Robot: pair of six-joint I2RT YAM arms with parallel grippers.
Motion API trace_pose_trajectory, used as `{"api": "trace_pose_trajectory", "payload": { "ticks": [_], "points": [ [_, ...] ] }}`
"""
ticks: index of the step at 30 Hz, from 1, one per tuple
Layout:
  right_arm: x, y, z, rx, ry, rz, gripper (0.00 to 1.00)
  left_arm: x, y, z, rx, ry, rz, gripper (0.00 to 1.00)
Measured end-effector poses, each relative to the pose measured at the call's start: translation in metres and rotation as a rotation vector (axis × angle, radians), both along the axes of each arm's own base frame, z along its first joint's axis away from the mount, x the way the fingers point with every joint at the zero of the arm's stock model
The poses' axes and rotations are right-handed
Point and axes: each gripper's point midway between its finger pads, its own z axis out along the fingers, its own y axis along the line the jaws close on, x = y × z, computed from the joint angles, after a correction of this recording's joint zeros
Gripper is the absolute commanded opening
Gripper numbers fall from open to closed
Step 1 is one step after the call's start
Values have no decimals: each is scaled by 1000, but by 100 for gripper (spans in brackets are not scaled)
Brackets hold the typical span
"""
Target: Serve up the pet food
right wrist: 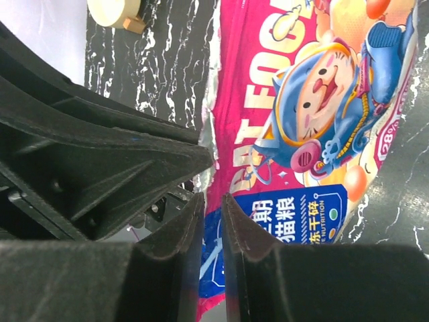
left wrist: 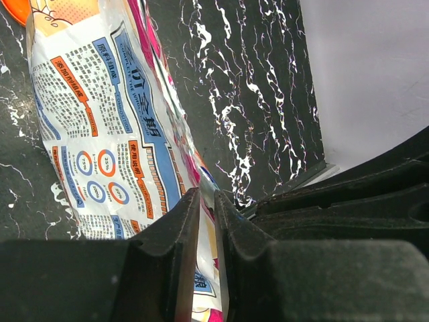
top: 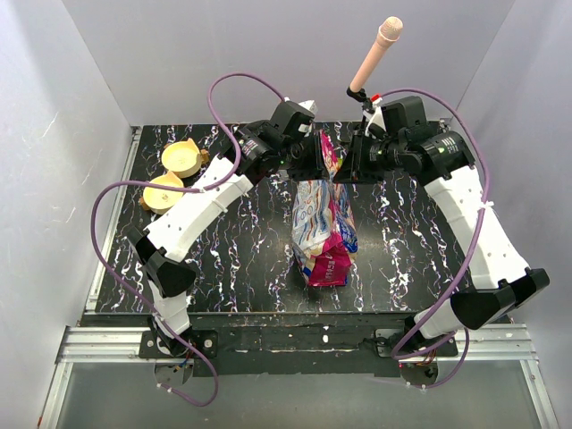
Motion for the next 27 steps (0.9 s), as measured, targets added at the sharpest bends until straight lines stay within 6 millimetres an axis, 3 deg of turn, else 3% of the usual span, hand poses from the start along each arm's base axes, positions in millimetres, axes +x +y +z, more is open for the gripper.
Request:
{"api": "trace_pose_trajectory", "payload": {
  "ticks": [6, 18, 24, 27],
  "points": [
    [4, 6, 4, 33, -2, -10, 24, -2, -1, 0, 1, -2, -19, 0],
    [4, 18, -11, 2, 28, -8, 24, -1, 0, -1, 14, 2, -25, 0],
    [3, 20, -19, -69, 28, -26, 6, -2, 1, -3, 22, 11, -26, 0],
    [3, 18, -17, -111, 6, -48, 3, -1, 0, -1, 22, 13, -23, 0]
  ]
}}
